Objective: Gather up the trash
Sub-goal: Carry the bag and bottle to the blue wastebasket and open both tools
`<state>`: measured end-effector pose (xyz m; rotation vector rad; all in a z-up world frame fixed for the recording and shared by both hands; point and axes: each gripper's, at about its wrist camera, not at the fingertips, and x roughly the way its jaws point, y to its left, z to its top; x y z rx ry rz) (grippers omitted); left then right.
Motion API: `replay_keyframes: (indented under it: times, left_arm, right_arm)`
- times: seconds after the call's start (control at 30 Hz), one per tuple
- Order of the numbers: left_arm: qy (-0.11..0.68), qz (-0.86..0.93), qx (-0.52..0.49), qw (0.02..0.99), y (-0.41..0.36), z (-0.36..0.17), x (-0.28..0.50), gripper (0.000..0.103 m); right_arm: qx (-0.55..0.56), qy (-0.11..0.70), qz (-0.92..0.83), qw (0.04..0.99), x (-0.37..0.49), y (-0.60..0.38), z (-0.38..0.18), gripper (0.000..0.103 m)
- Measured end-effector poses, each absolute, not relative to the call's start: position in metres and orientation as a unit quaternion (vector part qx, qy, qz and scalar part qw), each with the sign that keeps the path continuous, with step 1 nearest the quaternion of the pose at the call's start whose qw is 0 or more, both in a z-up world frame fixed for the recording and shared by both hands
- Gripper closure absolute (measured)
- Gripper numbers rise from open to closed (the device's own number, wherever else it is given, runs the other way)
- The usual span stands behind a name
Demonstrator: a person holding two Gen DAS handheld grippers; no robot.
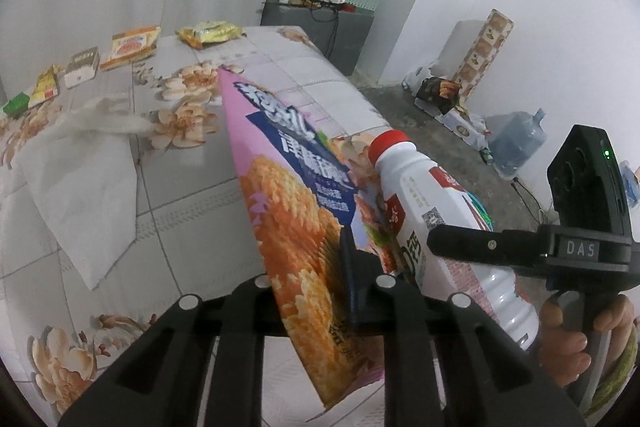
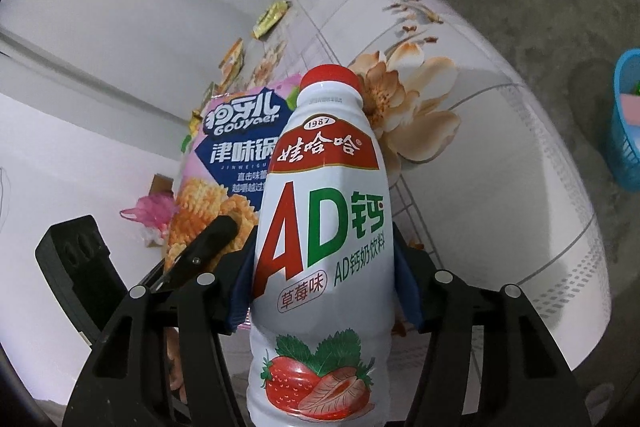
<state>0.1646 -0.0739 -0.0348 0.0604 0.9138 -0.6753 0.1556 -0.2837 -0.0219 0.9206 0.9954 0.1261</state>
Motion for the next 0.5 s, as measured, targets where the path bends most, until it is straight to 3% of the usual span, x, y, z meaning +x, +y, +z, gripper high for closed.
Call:
replay_keyframes:
  times: [0.5]
  left_arm:
    - [0.401, -0.331, 0.039, 0.853, -0.077, -0.017, 0.155, 0.095]
  right_arm:
    - [0.433, 0.428, 0.049, 0.792, 0.134, -0.299, -0.005, 0.047]
